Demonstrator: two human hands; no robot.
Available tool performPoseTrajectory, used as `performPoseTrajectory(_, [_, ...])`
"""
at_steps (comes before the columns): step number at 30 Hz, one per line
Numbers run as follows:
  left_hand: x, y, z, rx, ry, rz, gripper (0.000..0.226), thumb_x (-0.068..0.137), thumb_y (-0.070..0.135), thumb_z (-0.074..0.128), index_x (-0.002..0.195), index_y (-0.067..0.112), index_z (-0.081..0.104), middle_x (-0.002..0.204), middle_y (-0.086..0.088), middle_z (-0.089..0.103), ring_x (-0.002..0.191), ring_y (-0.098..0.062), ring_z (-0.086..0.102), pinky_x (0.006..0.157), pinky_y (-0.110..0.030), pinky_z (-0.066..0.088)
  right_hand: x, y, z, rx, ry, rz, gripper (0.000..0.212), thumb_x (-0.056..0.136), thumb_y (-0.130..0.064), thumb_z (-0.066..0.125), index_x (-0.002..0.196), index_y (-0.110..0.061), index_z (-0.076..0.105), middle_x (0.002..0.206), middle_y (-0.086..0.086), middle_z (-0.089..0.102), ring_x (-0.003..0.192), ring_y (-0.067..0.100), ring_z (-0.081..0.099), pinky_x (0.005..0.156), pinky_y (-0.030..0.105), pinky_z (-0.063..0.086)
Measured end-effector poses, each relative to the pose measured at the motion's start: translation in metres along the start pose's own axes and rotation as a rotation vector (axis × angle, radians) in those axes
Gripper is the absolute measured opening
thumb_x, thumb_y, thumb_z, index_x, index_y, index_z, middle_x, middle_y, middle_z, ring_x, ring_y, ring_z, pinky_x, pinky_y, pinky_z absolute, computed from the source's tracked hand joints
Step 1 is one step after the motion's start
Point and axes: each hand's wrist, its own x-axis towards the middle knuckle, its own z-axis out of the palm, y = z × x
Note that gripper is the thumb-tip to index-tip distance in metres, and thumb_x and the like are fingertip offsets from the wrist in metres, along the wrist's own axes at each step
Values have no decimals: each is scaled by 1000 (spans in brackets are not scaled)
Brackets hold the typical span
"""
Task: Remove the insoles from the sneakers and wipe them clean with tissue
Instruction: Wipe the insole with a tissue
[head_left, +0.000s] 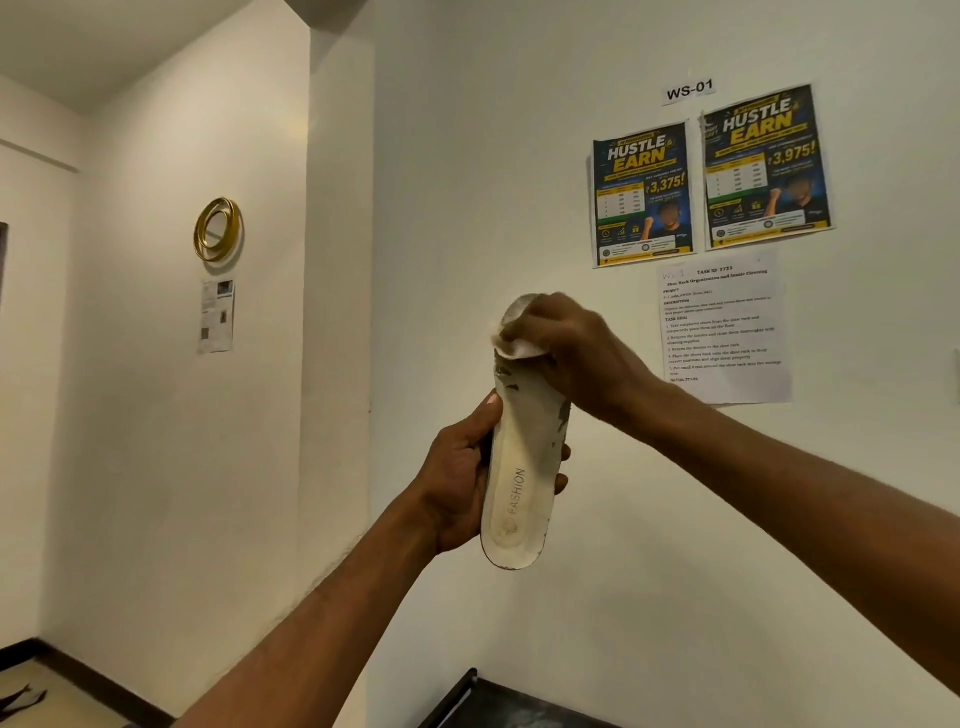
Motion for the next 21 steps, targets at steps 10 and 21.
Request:
performPoseTrajectory(10, [1, 0, -7, -48, 26, 19, 59, 104, 52, 37, 139, 9, 59, 128, -23, 63, 113, -39, 59, 102, -55, 45, -11, -10, 15, 45, 1, 25, 24, 85, -6, 75, 108, -3, 70, 102, 15, 63, 90, 30, 61, 67, 47, 57])
performPoseTrajectory(21, [5, -2, -7, -132, 73, 42, 57, 104, 51, 39, 142, 12, 55, 128, -21, 64, 111, -38, 61, 94, -53, 51, -18, -15, 21, 127, 27, 106, 21, 86, -11, 74, 106, -7, 70, 103, 13, 63, 89, 27, 62, 70, 45, 58])
